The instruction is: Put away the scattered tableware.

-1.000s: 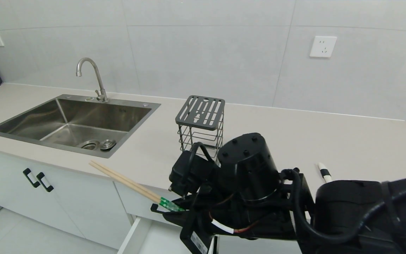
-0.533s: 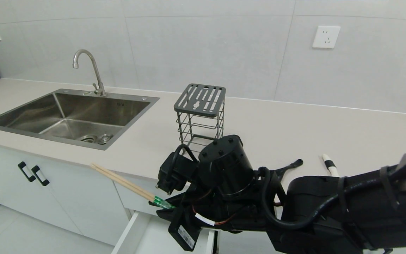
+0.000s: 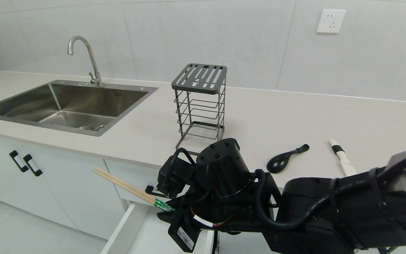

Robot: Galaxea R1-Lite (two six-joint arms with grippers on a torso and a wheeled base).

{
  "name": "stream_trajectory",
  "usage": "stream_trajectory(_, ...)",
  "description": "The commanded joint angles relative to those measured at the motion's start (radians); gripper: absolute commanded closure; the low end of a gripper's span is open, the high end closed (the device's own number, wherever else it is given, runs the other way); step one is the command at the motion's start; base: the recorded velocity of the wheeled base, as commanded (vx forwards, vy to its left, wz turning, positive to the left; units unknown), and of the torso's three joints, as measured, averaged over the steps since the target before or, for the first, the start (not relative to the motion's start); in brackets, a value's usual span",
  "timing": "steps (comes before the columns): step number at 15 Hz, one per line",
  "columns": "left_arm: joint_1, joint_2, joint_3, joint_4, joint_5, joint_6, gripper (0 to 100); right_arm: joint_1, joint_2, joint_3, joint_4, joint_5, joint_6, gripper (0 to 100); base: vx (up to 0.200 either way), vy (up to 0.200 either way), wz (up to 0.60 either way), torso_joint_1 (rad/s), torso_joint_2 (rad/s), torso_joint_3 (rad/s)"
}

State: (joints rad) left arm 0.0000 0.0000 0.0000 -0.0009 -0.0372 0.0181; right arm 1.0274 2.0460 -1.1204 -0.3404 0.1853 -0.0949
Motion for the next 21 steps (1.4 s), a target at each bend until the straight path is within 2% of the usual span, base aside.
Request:
stream_trajectory(1,0.0,0.0,0.0,-0.001,0.0,0.0,0,0.0,0.003,0.001,0.0,0.0,0.0,100,0.0,0.0,0.0,-0.036,0.07,0.036)
stream_trajectory(6,0.0,0.0,0.0,-0.001,0.0,0.0,0,-0.003,0.014,0.001,0.0,0.002,0.0,100,0.0,0.0,0.0,-0.163,0.33,0.152)
stream_trajectory(13,0.0,0.0,0.0,-0.001,0.0,0.0,0,-0.015,0.036,0.001,0.0,0.002,0.003,100,0.0,0.0,0.0,-0.25,0.46,0.213)
stream_trajectory(21,0.0,0.0,0.0,-0.001,-0.001,0.0,0,-0.024,0.063,-0.001,0.0,0.002,-0.002,100,0.0,0.0,0.0,-0.223,0.33,0.122)
